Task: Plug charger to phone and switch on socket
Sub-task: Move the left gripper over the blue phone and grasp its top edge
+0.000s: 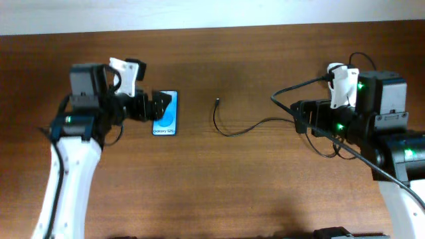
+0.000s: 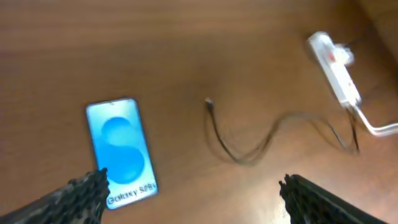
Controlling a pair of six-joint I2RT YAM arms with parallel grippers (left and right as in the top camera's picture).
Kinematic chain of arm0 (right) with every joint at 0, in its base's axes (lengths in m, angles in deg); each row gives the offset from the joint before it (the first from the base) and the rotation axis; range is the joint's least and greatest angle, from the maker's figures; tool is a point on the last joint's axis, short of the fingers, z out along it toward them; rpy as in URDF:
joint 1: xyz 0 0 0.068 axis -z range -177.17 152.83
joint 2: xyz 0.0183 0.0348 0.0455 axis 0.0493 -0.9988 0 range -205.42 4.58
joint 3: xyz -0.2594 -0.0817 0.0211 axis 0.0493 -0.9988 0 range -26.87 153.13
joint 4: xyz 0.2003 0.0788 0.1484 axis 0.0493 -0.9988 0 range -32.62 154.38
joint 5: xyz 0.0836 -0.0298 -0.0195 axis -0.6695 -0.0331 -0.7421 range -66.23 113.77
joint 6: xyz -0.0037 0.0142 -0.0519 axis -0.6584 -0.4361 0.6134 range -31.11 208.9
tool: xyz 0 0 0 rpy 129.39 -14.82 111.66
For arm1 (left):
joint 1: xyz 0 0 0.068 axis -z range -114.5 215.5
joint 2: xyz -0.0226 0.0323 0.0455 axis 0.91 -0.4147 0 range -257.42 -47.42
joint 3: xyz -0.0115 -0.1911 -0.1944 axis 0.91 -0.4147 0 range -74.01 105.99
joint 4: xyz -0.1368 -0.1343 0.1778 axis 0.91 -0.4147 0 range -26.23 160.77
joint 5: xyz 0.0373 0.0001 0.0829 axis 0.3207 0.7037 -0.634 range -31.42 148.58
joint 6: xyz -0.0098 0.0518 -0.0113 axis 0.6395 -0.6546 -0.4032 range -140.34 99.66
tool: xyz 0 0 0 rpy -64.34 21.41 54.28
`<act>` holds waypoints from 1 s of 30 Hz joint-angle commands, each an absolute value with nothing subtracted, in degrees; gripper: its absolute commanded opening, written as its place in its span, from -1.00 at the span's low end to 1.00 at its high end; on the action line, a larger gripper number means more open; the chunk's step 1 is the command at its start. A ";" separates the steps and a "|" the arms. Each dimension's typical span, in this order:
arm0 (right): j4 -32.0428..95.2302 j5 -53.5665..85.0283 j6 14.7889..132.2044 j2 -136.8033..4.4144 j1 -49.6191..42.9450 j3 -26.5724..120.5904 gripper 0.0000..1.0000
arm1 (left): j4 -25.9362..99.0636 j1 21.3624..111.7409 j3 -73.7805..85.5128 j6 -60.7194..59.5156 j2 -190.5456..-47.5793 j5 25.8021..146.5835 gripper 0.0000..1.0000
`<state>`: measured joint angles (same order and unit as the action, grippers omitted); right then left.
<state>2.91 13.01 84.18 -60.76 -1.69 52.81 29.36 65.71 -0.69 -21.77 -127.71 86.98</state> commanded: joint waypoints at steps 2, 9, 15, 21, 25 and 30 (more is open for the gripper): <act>2.75 11.28 83.99 -60.57 -2.04 54.08 0.97 | 18.50 68.55 18.02 -15.19 -140.95 75.94 0.99; 0.83 11.30 83.99 -60.96 -2.04 54.04 0.97 | 6.83 74.34 32.73 -16.13 -158.42 63.22 0.98; -0.20 11.30 83.99 -62.60 -2.04 54.04 0.97 | 6.87 74.34 32.71 -21.29 -166.87 63.20 0.99; -0.85 11.30 83.99 -65.64 -2.04 54.04 0.97 | 7.31 74.41 32.68 -22.78 -171.79 63.18 0.99; -1.33 11.30 84.01 -67.45 -2.04 54.04 0.97 | 8.34 74.41 32.68 -22.54 -174.24 61.69 0.99; -1.40 11.33 84.01 -68.68 -2.04 54.04 0.97 | 8.69 74.47 32.64 -22.38 -176.43 61.73 0.99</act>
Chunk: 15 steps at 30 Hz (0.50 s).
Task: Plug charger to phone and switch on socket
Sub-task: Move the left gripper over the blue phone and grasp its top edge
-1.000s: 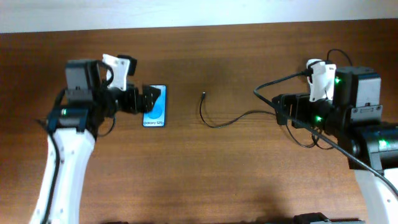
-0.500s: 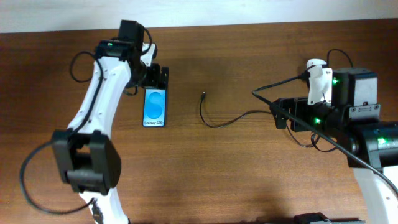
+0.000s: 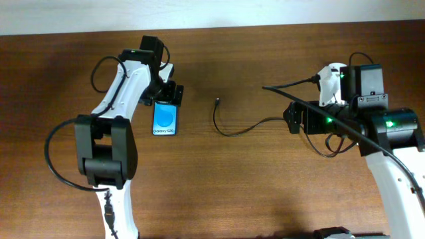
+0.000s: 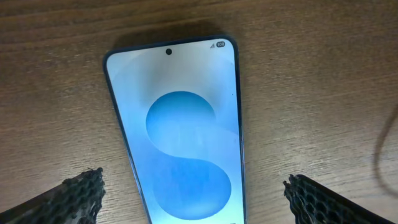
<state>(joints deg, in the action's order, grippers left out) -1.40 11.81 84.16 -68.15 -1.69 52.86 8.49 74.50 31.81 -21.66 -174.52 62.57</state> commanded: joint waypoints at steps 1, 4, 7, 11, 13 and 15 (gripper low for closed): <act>-1.42 11.30 83.99 -68.78 -2.04 54.04 0.97 | 8.47 74.52 32.64 -21.49 -177.10 61.69 0.99; -1.42 11.33 83.99 -68.87 -2.04 54.04 0.97 | 8.12 74.52 32.55 -19.37 -178.81 61.73 0.99; -1.42 11.33 83.99 -68.87 -2.04 54.04 0.97 | 8.51 74.63 31.88 -18.58 -179.11 61.71 0.99; -1.44 11.33 83.99 -68.87 -2.04 54.04 0.97 | 8.58 74.63 31.79 -18.56 -179.64 61.71 0.99; -1.49 11.33 84.01 -68.87 -2.04 54.04 0.97 | 8.55 74.63 31.79 -17.31 -180.45 61.73 0.99; -1.66 11.33 84.01 -68.87 -2.04 54.04 0.97 | 8.53 74.63 31.77 -16.44 -181.30 61.76 0.99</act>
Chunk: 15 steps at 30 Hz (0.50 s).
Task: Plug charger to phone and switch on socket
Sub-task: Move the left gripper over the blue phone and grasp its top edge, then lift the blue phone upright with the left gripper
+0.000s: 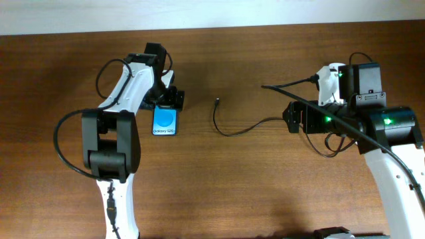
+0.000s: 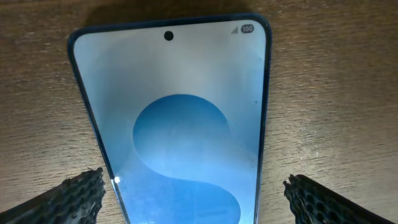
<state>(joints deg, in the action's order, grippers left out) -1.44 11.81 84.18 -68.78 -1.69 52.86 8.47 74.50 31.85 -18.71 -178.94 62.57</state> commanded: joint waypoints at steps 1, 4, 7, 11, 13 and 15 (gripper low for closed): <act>-1.75 11.33 83.99 -68.87 -2.04 54.04 0.97 | 8.47 74.65 31.77 -16.37 -181.61 61.78 0.99; -1.79 11.33 84.01 -68.87 -2.04 54.04 0.97 | 8.31 74.98 31.77 -15.56 -181.91 61.76 0.99; -1.79 11.33 83.99 -68.87 -2.04 54.04 0.97 | 8.29 75.68 31.77 -14.45 -181.98 61.73 0.99; -1.86 11.33 83.99 -68.87 -2.04 54.04 0.97 | 8.36 77.29 31.77 -13.42 -182.41 59.68 1.00; -1.90 11.33 83.99 -68.87 -2.04 54.04 0.97 | 8.34 77.88 31.77 -13.36 -182.48 58.15 1.00; -1.92 11.33 83.99 -68.87 -2.04 54.04 0.97 | 8.34 78.28 31.77 -13.22 -182.48 58.08 1.00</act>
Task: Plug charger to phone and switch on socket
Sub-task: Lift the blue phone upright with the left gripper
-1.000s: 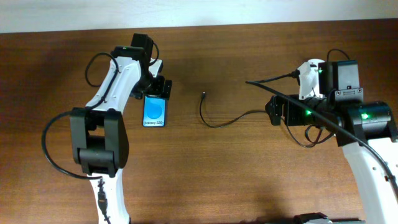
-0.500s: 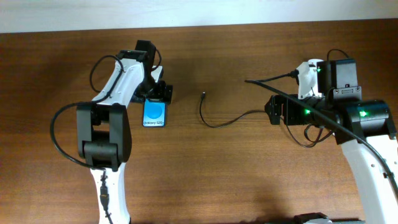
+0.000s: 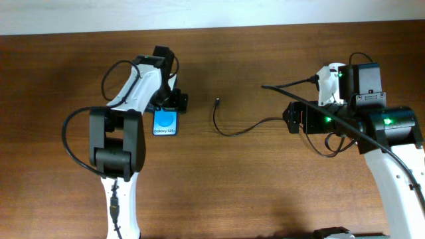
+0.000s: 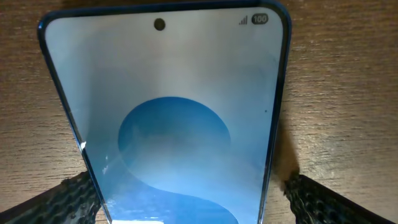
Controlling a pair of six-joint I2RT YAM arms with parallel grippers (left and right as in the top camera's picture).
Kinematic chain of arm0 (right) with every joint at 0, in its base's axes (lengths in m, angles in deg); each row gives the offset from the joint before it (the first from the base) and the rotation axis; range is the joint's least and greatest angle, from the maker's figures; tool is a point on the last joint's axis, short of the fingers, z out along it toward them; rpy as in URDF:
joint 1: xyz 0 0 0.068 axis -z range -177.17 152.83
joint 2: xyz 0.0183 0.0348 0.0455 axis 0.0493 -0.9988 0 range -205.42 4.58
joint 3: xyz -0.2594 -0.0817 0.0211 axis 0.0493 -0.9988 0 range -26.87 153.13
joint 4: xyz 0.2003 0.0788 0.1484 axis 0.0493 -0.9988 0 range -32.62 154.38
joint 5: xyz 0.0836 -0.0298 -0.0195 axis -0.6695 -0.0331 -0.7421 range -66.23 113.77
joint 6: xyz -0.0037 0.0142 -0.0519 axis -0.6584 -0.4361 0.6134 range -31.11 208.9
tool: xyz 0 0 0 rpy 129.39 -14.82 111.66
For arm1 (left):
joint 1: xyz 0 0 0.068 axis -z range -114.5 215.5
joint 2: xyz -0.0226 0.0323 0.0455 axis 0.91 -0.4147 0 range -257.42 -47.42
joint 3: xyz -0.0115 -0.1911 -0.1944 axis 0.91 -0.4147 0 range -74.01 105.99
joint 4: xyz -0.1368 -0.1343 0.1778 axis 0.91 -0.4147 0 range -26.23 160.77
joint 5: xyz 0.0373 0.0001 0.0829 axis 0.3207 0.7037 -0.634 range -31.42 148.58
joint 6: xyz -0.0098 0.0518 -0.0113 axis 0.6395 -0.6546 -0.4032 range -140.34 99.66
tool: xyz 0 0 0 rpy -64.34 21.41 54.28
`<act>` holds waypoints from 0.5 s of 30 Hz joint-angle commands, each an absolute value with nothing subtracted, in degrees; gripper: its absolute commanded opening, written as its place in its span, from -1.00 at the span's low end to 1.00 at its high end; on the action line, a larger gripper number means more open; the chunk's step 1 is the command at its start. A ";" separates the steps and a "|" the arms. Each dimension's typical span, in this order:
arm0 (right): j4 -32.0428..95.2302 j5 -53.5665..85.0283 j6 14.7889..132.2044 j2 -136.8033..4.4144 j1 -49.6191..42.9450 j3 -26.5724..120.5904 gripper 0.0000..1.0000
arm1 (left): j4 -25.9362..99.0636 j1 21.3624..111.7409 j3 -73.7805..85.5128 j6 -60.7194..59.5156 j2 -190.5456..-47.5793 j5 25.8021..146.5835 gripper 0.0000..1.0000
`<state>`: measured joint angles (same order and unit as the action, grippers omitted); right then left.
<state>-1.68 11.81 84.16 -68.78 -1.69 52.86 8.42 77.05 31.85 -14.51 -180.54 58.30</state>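
Observation:
The phone (image 3: 165, 123) lies flat on the wooden table, its blue screen lit and facing up. My left gripper (image 3: 167, 101) hangs over the phone's far end, open. In the left wrist view the phone (image 4: 168, 106) fills the frame, and the gripper (image 4: 196, 196) straddles it, with one finger (image 4: 68, 199) by its left edge and the other finger (image 4: 323, 199) just off its right edge. The charger cable (image 3: 234, 130) curls across the middle, with its plug tip (image 3: 217, 101) lying free. My right gripper (image 3: 291, 118) stands open by the cable's right end. The socket is hidden under the right arm.
The table's far edge (image 3: 212, 28) meets a white wall. Black cables (image 3: 330, 147) of the right arm loop down beside it.
My left gripper has come down closer to the phone, which now fills the left wrist view, and its fingers stand right beside the phone's edges. The cable and right arm have not moved.
At first my left gripper was open, to the left of the phone, with the cable and a white socket strip in its view. Then it was above the phone's far end and the right arm stood slightly further left. It has since stood lower at each moment.

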 commanded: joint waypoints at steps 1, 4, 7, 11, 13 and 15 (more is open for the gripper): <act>-1.92 11.33 83.99 -68.87 -2.04 54.04 0.97 | 8.14 78.45 31.77 -12.79 -182.48 58.04 0.95; -1.92 11.33 83.99 -68.87 -2.04 54.04 0.97 | 7.44 78.47 31.77 -9.36 -182.48 56.99 0.93; -2.21 11.33 83.99 -68.87 -2.04 54.04 0.97 | 7.22 78.47 31.77 -7.00 -182.48 57.04 0.82; -2.34 11.33 83.99 -68.87 -2.04 54.04 0.97 | 7.35 78.47 31.77 -3.50 -182.48 57.10 0.83; -2.34 11.33 83.99 -68.87 -2.04 54.04 0.97 | 7.99 78.45 31.77 -1.81 -182.48 57.28 0.96; -2.34 11.33 83.99 -68.87 -2.04 54.04 0.97 | 8.47 78.43 31.77 0.44 -182.48 57.30 0.99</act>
<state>-2.27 11.81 84.16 -68.78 -1.69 52.86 7.70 78.26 31.85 -4.46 -180.62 57.93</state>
